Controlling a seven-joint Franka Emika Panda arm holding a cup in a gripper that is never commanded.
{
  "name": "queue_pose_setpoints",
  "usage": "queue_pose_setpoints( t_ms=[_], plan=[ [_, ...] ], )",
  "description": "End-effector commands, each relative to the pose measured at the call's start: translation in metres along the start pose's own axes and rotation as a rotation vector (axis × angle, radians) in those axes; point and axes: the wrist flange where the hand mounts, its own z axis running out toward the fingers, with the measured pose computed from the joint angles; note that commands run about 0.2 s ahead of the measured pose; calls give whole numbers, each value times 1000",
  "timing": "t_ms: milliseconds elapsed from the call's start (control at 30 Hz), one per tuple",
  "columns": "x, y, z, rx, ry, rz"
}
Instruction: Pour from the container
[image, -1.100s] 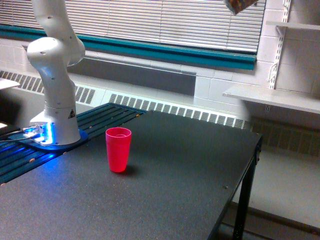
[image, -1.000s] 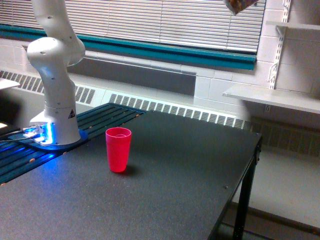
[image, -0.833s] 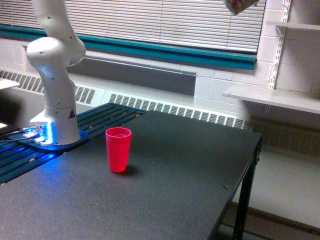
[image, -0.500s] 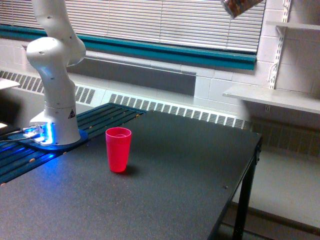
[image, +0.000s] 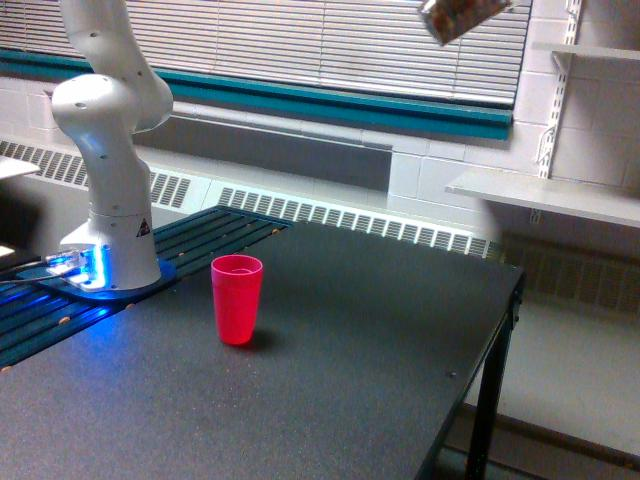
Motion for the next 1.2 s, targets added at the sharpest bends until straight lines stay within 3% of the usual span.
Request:
queue_pose_setpoints(
  t_ms=[33,667,1200],
  plan=[
    [-2,34,-13,-23,24,-27],
    [-63,122,-30,-120,-10,-58],
    [-114,147,-42,-170,-52,-74]
  ],
)
